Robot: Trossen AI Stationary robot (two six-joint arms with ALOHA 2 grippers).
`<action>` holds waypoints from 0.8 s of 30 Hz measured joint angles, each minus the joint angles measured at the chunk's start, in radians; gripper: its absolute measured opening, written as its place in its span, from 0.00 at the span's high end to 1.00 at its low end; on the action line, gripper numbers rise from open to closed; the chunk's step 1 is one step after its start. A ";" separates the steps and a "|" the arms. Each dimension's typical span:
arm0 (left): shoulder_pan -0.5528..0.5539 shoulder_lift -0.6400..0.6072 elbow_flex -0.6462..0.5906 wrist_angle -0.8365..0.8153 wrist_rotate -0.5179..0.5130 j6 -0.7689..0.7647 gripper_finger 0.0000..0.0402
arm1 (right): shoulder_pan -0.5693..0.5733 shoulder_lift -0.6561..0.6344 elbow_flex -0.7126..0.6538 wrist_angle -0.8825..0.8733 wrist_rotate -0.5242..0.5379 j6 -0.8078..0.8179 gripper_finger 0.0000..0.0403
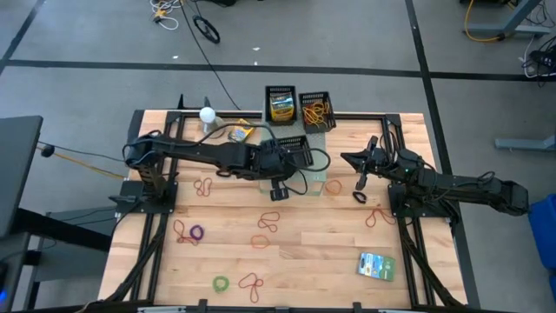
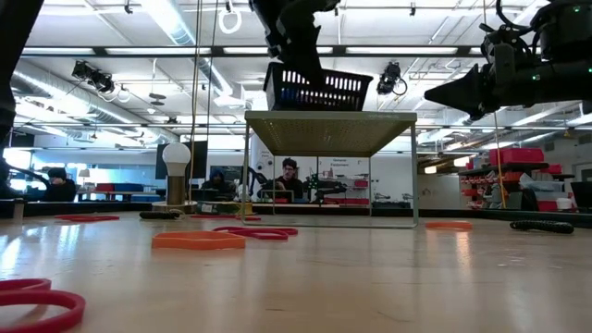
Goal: Pick & Place Office Desk Supplies
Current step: Adjust the black bins on the shelf
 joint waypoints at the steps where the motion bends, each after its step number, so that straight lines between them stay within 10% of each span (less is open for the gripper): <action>1: -0.003 0.000 0.000 0.000 0.000 0.012 0.97 | 0.000 0.000 0.000 0.000 0.000 0.000 0.98; 24: 0.077 0.000 -0.013 0.044 0.127 0.163 0.82 | 0.000 0.000 0.000 0.004 -0.001 0.008 0.98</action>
